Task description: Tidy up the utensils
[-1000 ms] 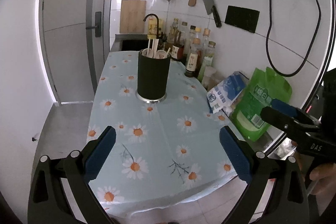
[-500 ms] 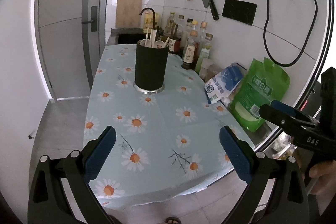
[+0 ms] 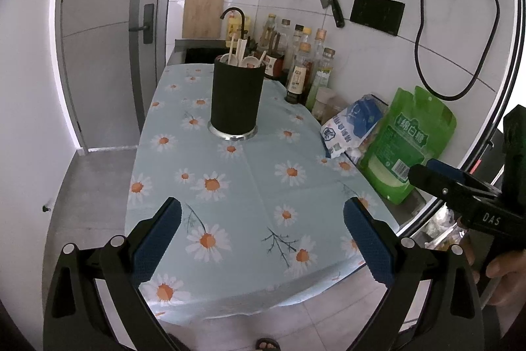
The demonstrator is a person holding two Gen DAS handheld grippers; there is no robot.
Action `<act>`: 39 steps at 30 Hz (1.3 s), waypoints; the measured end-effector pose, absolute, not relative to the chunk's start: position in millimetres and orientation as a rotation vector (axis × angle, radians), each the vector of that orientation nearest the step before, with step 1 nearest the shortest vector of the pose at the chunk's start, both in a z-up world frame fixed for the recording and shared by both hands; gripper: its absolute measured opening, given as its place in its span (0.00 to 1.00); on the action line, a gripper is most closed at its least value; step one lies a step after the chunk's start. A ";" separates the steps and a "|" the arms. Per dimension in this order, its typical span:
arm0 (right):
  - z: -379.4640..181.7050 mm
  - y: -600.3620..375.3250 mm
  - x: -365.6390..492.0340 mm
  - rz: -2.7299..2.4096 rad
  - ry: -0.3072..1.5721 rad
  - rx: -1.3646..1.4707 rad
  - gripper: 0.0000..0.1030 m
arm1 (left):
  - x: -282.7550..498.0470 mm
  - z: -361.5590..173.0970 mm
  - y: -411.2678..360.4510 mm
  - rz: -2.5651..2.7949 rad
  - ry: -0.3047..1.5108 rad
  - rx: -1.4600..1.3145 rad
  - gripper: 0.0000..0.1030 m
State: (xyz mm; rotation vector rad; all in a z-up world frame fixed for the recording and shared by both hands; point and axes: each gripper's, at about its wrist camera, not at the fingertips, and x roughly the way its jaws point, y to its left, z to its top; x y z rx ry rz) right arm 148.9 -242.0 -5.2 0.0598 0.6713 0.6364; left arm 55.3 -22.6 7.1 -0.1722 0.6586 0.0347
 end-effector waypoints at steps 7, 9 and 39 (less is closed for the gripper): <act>-6.7 -240.8 148.6 0.644 0.681 0.047 0.95 | 54.8 3.9 -26.8 0.042 0.663 -0.160 0.93; -6.8 -241.4 148.3 0.641 0.676 0.048 0.95 | 53.9 3.6 -26.8 0.041 0.661 -0.158 0.93; -15.7 -236.5 150.2 0.656 0.707 0.033 0.95 | 54.5 0.1 -26.5 0.023 0.676 -0.147 0.93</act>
